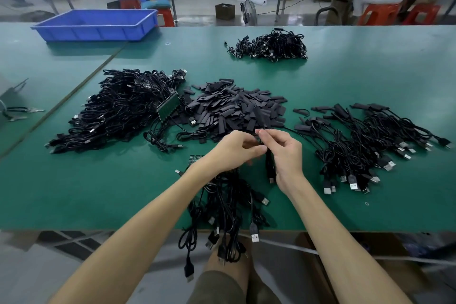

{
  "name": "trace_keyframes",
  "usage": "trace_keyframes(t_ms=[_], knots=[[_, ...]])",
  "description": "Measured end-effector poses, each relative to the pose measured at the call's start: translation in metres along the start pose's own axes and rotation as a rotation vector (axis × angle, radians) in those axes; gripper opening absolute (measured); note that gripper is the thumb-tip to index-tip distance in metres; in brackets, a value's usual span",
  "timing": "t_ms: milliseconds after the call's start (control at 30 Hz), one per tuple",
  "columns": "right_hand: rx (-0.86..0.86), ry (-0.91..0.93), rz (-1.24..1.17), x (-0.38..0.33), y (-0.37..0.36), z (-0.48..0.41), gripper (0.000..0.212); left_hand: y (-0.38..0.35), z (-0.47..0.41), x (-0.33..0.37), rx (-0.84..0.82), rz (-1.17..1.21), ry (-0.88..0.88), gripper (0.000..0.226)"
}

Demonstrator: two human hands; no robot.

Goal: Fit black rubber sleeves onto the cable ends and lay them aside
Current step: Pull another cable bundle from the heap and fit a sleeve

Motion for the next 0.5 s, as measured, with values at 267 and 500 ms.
trace_keyframes(t_ms=[267, 500], knots=[[-0.001, -0.09, -0.236, 0.012, -0.001, 0.0, 0.036, 0.003, -0.001, 0.013, 0.043, 0.263, -0.065, 0.013], [-0.046, -0.072, 0.056, 0.001, -0.015, 0.001, 0.018, 0.008, -0.024, 0.07, -0.092, 0.632, -0.177, 0.022]])
Point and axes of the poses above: each hand's wrist, its own z-axis away from the middle knuckle, its own y-axis out of the back of the hand, x = y × z, the point moved 10 cm from there along -z, towards the middle knuckle, and after that the axes turned 15 degrees about -x, right-handed, at the moved point
